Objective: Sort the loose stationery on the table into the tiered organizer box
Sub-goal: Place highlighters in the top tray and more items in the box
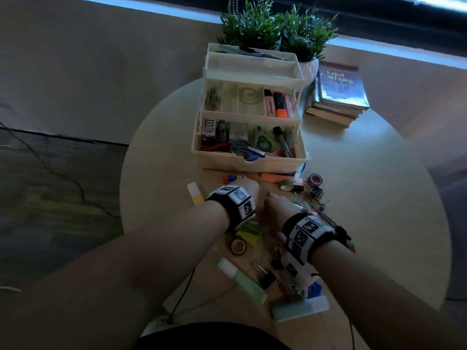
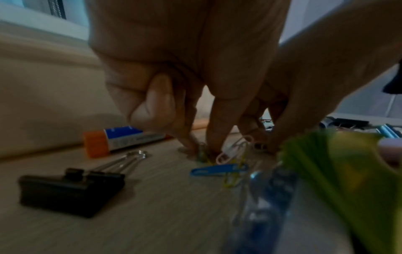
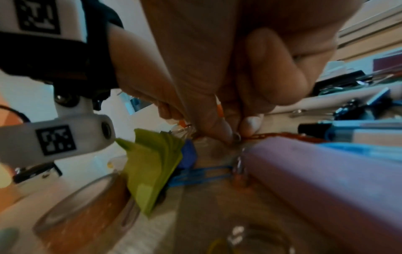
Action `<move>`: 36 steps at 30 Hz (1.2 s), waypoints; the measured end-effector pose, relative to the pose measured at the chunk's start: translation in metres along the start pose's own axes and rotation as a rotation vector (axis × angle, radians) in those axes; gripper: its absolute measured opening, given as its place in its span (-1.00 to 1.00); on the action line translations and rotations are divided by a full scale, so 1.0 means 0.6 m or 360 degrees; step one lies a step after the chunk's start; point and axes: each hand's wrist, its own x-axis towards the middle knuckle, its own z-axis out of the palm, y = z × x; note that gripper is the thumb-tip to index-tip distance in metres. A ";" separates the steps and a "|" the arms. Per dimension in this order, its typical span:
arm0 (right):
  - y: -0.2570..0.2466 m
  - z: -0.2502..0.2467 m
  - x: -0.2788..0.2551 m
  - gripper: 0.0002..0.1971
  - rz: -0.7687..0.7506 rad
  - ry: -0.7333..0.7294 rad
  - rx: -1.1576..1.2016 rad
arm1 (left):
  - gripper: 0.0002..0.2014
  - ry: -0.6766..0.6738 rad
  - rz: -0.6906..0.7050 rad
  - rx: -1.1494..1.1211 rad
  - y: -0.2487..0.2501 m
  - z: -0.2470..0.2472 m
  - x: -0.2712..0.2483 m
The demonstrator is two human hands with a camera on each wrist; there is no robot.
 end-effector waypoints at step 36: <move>0.006 -0.007 -0.030 -0.69 0.0128 -0.0001 0.0183 | -0.75 0.0080 0.0096 -0.0424 -0.054 -0.013 -0.046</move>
